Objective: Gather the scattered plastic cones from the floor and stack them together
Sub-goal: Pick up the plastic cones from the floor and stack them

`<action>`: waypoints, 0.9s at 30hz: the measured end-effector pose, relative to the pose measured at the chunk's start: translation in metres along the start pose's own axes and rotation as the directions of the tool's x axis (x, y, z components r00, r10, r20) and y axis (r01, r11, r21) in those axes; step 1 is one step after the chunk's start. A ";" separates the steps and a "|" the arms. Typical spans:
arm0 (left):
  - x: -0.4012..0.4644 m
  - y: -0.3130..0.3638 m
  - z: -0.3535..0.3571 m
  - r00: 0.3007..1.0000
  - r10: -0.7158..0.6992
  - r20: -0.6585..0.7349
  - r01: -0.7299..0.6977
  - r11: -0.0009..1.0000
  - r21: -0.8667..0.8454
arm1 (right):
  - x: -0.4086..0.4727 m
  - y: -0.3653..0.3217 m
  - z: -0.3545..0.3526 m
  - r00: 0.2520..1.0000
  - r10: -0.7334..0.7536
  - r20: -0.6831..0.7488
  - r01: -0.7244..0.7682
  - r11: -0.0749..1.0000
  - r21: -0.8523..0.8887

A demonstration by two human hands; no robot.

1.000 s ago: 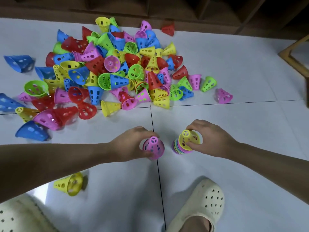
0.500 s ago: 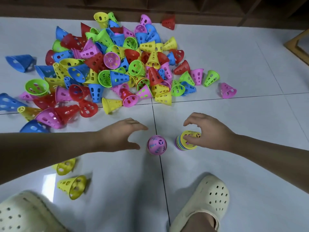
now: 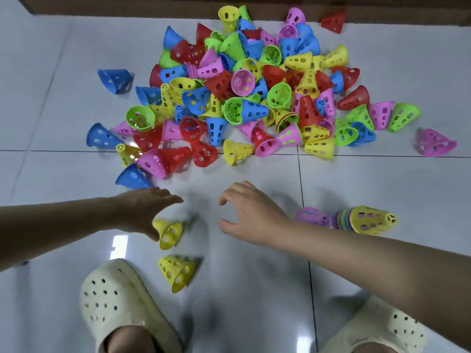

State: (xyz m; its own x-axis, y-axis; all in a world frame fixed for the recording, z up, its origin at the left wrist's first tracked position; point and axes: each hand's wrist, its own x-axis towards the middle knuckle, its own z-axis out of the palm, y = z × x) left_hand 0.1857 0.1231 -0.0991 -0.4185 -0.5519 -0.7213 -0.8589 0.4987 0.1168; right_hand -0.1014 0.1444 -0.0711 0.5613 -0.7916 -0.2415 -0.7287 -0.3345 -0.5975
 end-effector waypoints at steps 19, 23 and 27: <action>0.011 -0.015 0.070 0.982 0.052 -0.181 -0.050 0.999 0.018 | -0.002 -0.074 0.174 0.891 0.295 0.344 -0.336 0.940 0.066; 0.009 -0.018 0.064 0.985 -0.054 -0.163 0.043 0.996 -0.075 | 0.004 -0.058 0.156 0.864 0.297 0.408 -0.374 0.919 0.123; 0.011 -0.020 0.054 0.981 -0.084 -0.173 0.070 0.994 -0.084 | 0.010 -0.040 0.132 0.914 0.324 0.245 -0.385 0.884 0.267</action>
State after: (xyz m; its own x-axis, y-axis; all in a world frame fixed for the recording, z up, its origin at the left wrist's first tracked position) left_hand 0.2144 0.1428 -0.1459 -0.3898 -0.6993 -0.5992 -0.9078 0.4011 0.1225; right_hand -0.0144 0.2173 -0.1505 0.3725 -0.7067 -0.6016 -0.7554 0.1457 -0.6389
